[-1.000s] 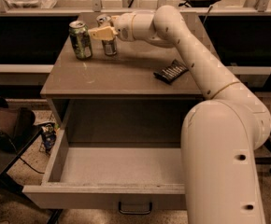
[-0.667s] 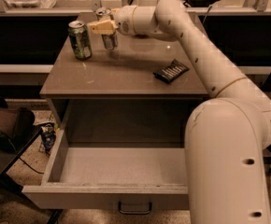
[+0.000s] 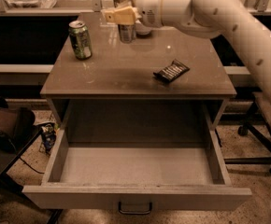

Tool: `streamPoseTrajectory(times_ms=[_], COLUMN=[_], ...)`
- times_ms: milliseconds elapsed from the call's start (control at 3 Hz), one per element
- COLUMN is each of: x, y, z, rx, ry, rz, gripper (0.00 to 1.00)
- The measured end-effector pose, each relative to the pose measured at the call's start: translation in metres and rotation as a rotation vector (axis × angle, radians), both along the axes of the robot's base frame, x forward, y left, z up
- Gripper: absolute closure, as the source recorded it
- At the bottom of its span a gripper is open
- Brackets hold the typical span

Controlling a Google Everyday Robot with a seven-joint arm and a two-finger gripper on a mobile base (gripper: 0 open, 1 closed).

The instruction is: Place redbull can into top drawer

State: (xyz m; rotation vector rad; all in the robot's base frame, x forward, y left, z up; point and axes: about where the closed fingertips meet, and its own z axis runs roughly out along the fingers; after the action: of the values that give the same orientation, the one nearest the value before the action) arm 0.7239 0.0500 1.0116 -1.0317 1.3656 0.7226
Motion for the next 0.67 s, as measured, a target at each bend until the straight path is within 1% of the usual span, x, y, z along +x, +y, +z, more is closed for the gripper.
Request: streamPoseTrajectory(times_ms=[333, 667], x=[-0.06, -0.121], y=[-0.035, -0.073], z=[-0.007, -0.03], rx=[0.005, -0.005], ry=[0.023, 0.049], rz=[0.029, 0.078], gripper=[1.0, 1.0])
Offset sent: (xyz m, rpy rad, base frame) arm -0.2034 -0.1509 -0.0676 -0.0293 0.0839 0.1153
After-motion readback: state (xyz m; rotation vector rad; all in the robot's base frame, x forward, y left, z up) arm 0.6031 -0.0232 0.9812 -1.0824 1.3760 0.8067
